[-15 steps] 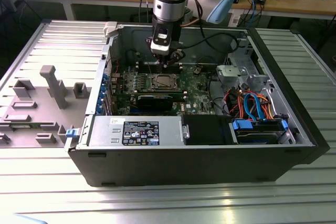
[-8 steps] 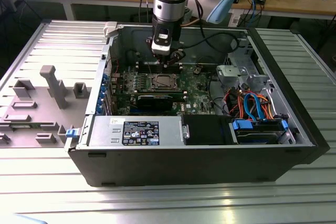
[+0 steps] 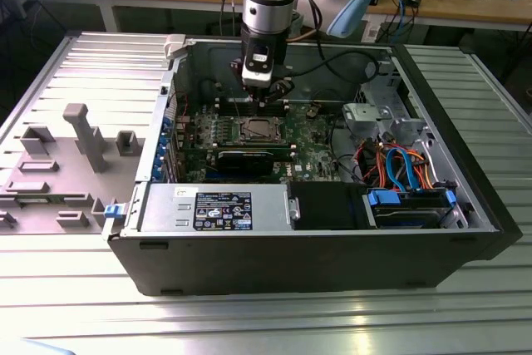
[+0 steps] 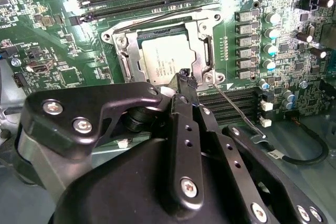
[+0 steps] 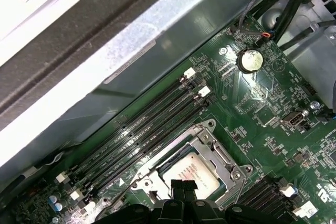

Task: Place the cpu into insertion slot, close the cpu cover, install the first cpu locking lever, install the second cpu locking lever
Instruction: 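Install the first cpu locking lever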

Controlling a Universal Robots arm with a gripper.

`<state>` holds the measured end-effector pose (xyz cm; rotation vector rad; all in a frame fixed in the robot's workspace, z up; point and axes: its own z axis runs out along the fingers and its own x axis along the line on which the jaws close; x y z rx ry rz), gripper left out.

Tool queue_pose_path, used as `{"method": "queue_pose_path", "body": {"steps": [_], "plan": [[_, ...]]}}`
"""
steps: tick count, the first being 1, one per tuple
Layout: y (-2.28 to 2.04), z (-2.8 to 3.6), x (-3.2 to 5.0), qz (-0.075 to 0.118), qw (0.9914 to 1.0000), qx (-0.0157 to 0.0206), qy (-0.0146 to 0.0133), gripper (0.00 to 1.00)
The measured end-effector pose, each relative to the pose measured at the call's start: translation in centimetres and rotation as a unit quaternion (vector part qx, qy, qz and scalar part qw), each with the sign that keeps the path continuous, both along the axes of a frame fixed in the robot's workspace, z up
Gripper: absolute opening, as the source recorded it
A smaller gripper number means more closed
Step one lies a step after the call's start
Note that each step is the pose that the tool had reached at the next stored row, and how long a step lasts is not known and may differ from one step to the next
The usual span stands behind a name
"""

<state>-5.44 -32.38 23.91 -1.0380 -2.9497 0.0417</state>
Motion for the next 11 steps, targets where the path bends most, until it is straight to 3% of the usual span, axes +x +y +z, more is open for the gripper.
{"method": "queue_pose_path", "body": {"steps": [11], "plan": [[0.0,0.0,0.0,0.016,0.99988,0.0005,0.0,0.11]]}}
